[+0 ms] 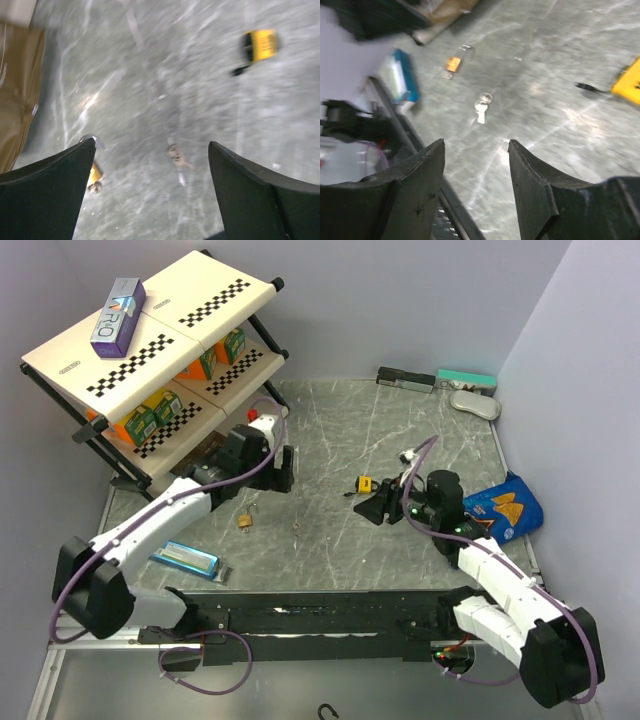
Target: Unlock with the key
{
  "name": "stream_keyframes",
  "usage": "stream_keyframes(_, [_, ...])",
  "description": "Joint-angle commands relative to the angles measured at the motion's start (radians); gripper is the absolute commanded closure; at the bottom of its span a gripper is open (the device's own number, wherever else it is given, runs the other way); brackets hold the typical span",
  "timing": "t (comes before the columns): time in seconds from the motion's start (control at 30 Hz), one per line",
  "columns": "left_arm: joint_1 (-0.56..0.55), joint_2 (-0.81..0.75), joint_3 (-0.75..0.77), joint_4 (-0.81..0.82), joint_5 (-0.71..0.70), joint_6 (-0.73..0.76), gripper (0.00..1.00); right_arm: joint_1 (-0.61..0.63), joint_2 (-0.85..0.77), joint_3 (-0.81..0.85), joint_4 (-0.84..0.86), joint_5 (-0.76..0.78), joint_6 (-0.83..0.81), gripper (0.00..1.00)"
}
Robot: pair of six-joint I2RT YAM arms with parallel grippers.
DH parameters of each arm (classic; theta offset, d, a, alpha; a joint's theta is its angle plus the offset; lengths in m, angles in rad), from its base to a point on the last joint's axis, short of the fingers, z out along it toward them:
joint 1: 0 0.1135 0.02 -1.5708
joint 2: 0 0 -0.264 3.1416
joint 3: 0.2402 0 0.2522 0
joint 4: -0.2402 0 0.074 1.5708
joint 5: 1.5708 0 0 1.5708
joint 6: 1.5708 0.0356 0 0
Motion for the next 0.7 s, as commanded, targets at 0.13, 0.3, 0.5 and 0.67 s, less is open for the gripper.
stream_keyframes(0.13, [0.214,-0.094,0.067,0.038,0.292,0.025,0.01,0.285,0.098,0.209,-0.283,0.483,-0.165,0.36])
stream_keyframes(0.3, [0.313,-0.186,-0.061,0.132,0.4,0.06,0.01,0.42,0.247,0.28,-0.24,0.538,-0.131,0.36])
stream_keyframes(0.5, [0.314,-0.298,-0.152,0.193,0.195,0.076,0.01,0.531,0.512,0.473,-0.314,0.637,-0.165,0.36])
stream_keyframes(0.67, [0.314,-0.282,-0.169,0.206,0.257,0.051,0.01,0.589,0.716,0.623,-0.351,0.701,-0.172,0.39])
